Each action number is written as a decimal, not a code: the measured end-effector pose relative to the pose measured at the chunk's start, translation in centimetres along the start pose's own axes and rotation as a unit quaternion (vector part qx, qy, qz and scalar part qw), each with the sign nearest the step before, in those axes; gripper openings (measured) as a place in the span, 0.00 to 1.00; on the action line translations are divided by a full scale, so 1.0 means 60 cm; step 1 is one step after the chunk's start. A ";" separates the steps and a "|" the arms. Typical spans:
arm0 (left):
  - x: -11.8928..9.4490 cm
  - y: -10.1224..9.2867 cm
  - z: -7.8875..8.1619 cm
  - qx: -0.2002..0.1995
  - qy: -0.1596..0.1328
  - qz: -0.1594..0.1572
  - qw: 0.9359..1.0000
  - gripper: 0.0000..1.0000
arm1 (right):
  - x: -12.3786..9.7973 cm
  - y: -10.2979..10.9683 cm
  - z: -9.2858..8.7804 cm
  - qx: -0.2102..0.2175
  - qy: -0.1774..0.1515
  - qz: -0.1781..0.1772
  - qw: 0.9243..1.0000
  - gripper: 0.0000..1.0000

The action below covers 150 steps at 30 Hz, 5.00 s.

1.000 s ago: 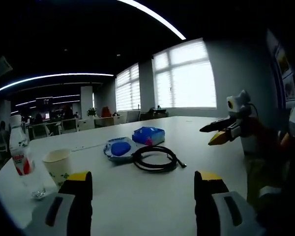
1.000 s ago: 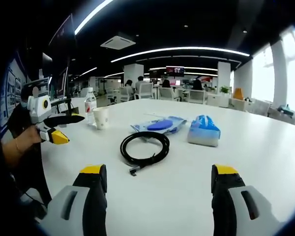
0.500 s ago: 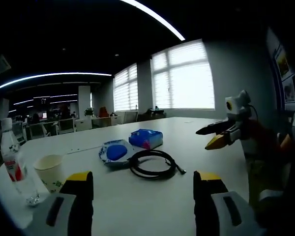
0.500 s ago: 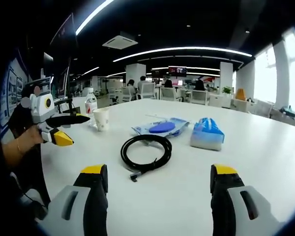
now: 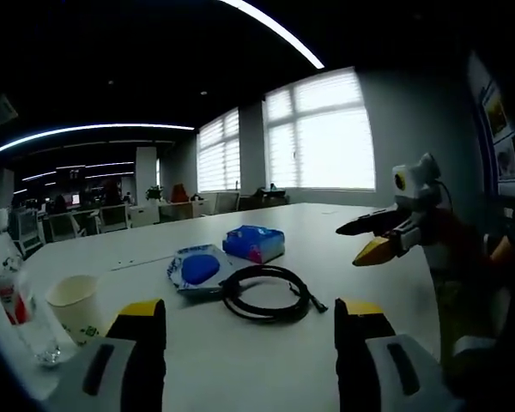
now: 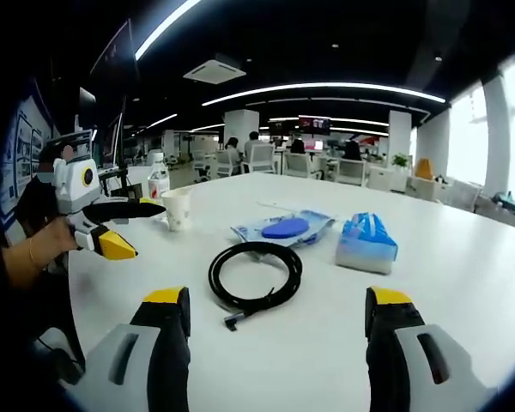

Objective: Arrange the tabletop items into an orderly group along one side of the table until the central work area is clear of visible clutter.

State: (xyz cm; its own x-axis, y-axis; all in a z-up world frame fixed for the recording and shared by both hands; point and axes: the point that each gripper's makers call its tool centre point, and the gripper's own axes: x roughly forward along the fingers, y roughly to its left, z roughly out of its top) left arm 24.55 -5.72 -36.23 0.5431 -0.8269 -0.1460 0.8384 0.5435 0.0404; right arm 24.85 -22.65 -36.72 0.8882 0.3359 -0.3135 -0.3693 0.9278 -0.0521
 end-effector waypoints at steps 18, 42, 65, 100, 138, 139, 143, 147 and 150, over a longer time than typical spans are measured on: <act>0.032 0.005 0.010 -0.015 -0.002 0.000 1.000 0.76 | 0.030 -0.015 -0.007 0.008 0.016 -0.004 1.000 0.78; 0.068 0.028 -0.006 -0.038 0.027 0.014 0.999 0.68 | 0.063 -0.015 -0.001 -0.002 0.027 -0.001 1.000 0.74; 0.102 0.034 -0.018 -0.048 0.051 0.014 0.997 0.64 | 0.097 -0.028 -0.015 0.002 0.052 0.003 0.999 0.71; 0.137 0.038 -0.036 -0.056 0.080 0.018 0.995 0.58 | 0.147 -0.042 -0.013 -0.001 0.068 -0.003 0.998 0.68; 0.182 0.055 -0.050 -0.039 0.136 0.023 0.990 0.53 | 0.218 -0.052 -0.029 0.011 0.076 -0.001 0.997 0.60; 0.183 0.054 -0.050 -0.039 0.137 0.022 0.990 0.53 | 0.218 -0.054 -0.027 0.011 0.075 -0.001 0.997 0.60; 0.188 0.053 -0.046 -0.033 0.138 0.021 0.990 0.53 | 0.220 -0.061 -0.022 0.010 0.074 -0.004 0.997 0.61; 0.191 0.051 -0.055 -0.034 0.145 0.021 0.989 0.53 | 0.223 -0.051 -0.037 0.005 0.087 0.002 0.996 0.60; 0.192 0.052 -0.060 -0.032 0.150 0.020 0.988 0.51 | 0.223 -0.048 -0.043 0.009 0.092 0.005 0.996 0.58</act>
State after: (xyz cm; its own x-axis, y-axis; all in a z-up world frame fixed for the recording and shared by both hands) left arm 33.24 -13.02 -41.34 0.5290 -0.7300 -0.4327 0.8070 0.5905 -0.0096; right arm 37.07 -21.24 -43.21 0.8188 0.3109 -0.4825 -0.3713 0.9280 -0.0321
